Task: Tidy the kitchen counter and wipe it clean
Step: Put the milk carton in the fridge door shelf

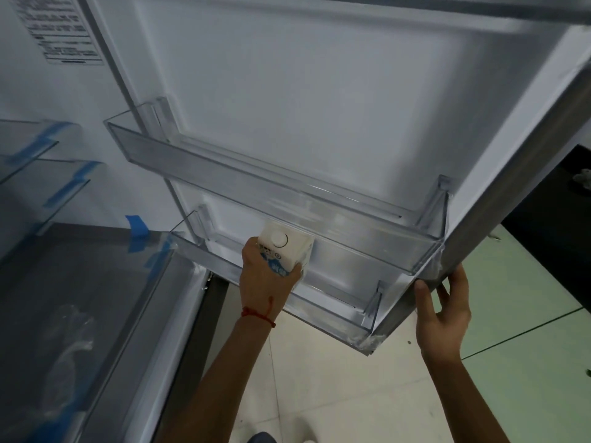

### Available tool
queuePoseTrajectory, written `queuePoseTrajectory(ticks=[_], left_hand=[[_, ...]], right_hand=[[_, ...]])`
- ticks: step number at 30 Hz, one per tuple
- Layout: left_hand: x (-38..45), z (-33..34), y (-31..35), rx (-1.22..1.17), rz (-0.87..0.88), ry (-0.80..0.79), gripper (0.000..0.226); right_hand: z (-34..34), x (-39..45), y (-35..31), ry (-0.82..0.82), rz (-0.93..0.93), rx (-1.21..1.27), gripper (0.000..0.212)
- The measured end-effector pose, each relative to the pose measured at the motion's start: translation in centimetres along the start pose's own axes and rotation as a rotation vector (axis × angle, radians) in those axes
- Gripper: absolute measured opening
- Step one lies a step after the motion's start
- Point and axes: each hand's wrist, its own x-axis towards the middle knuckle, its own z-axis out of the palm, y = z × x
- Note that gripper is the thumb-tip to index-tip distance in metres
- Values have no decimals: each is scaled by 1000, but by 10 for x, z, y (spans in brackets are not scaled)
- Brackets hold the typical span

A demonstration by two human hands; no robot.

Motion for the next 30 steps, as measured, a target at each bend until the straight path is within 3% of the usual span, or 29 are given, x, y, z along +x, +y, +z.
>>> queuePoseTrajectory(ticks=[6,9,15,18,23,30], left_hand=[[-6,0,-14,179,44,-33,99],[-11,-4,-19,218,74,-51,99],[-36,-10,-24,126,188,7,77],[-63,-3,-21,288,483,82,54],[-108,17,-25,429,736,-130,38],[-126,-15,-40,525,740,-233,34]], right_hand=[[1,-6,-1,12,-3,-16,72],[0,-8,-3,18,-4,-8,72],[-1,-17,-4,19,-43,-14,71],[0,-25,-5,17,-60,-16,71],[2,-46,-4,33,-89,-60,72],[-7,-77,-12,96,-199,-78,53]])
